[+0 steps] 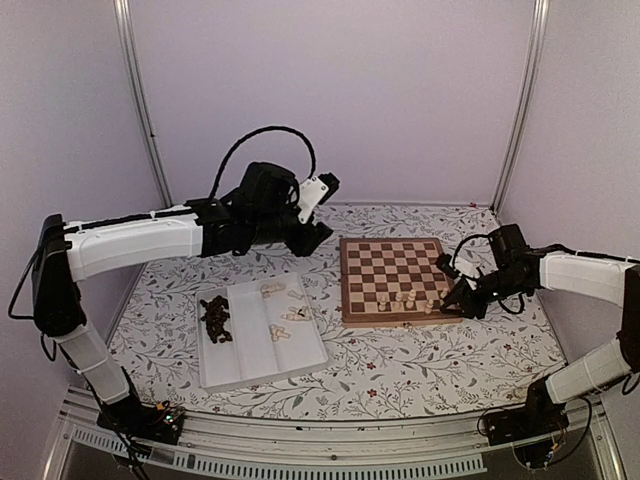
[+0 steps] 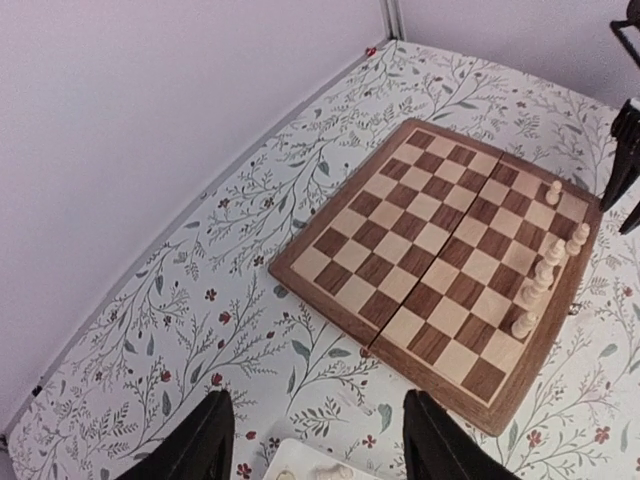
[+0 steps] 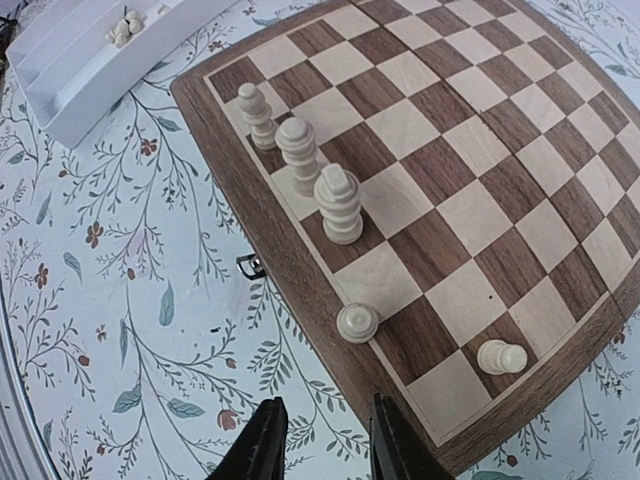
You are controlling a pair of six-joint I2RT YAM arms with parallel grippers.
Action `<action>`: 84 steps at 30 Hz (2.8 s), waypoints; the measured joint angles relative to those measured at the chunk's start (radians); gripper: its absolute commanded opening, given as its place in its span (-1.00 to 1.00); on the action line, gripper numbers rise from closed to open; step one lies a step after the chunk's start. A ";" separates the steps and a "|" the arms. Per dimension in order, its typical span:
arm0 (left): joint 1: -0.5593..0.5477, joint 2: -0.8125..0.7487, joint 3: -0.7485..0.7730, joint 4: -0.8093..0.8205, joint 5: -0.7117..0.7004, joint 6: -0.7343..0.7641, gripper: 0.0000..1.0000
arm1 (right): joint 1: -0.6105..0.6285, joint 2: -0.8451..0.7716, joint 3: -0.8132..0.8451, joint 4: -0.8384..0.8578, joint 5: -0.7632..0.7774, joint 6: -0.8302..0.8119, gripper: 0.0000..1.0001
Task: Set up the chess pieces on the board
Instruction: Place the chess piece on the chessboard, then pick up the chess piece from the storage box.
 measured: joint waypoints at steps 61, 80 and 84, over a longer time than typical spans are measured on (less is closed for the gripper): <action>0.111 -0.039 -0.227 -0.299 0.133 -0.199 -0.02 | 0.096 -0.040 0.061 0.027 0.077 0.074 -0.31; 0.108 0.243 -0.131 -0.391 0.124 -0.068 -0.06 | 0.096 -0.072 0.035 0.026 0.047 0.056 -0.30; 0.107 0.254 -0.126 -0.396 0.133 -0.046 -0.19 | 0.096 -0.071 0.035 0.026 0.047 0.055 -0.31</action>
